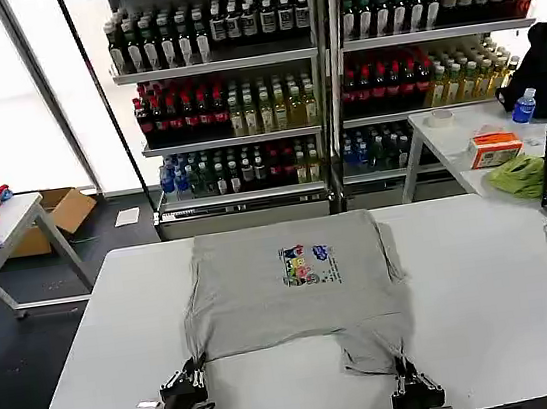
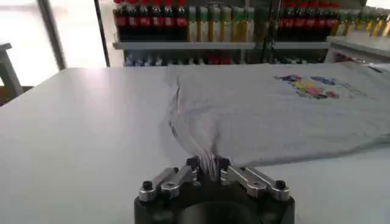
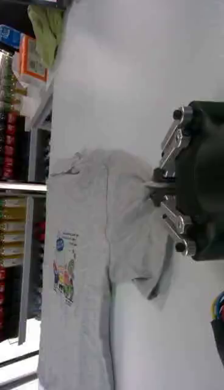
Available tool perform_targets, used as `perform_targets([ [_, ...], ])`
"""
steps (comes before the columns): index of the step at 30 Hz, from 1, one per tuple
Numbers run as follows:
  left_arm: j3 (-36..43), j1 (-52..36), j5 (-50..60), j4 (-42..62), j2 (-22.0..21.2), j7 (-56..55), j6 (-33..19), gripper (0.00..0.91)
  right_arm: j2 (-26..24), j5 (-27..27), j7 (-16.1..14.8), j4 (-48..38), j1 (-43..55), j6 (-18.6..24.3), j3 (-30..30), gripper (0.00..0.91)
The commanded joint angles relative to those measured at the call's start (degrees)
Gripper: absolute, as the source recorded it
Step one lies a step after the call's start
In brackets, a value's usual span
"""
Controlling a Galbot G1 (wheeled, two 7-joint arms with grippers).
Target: Fold and organize the clothes.
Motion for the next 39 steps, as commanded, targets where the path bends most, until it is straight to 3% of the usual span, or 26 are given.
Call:
perform_targets([
  [1, -0.1, 0.1, 0.2, 0.0, -0.2, 0.5, -0.9, 0.010, 0.0, 0.4, 0.2, -0.5, 0.2, 1.6, -0.3, 0.000],
  [4, -0.4, -0.1, 0.5, -1.6, -0.8, 1.1, -2.1, 0.010, 0.0, -5.7, -1.5, 1.7, -0.2, 4.3, 0.1, 0.000],
  [14, -1.7, -3.5, -1.3, -2.6, -0.7, 1.0, -6.3, 0.000, 0.8, -6.1, -4.8, 6.8, 4.4, 7.6, 4.6, 0.000],
  [20, -1.6, -7.2, -3.5, -0.8, 0.1, 0.0, -7.7, 0.000, 1.3, -7.8, -7.0, 3.8, 9.5, 8.4, 5.4, 0.000],
  [35, 0.6, -20.7, -5.8, 10.3, 1.8, 0.0, -8.1, 0.000, 0.7, -6.7, -8.2, -9.7, 28.6, 3.3, 4.3, 0.000],
  [39, 2.3, -25.1, -6.2, 15.1, 2.3, -0.2, -7.4, 0.000, 0.6, -3.9, -8.1, -15.5, 33.1, 1.7, 3.2, 0.000],
])
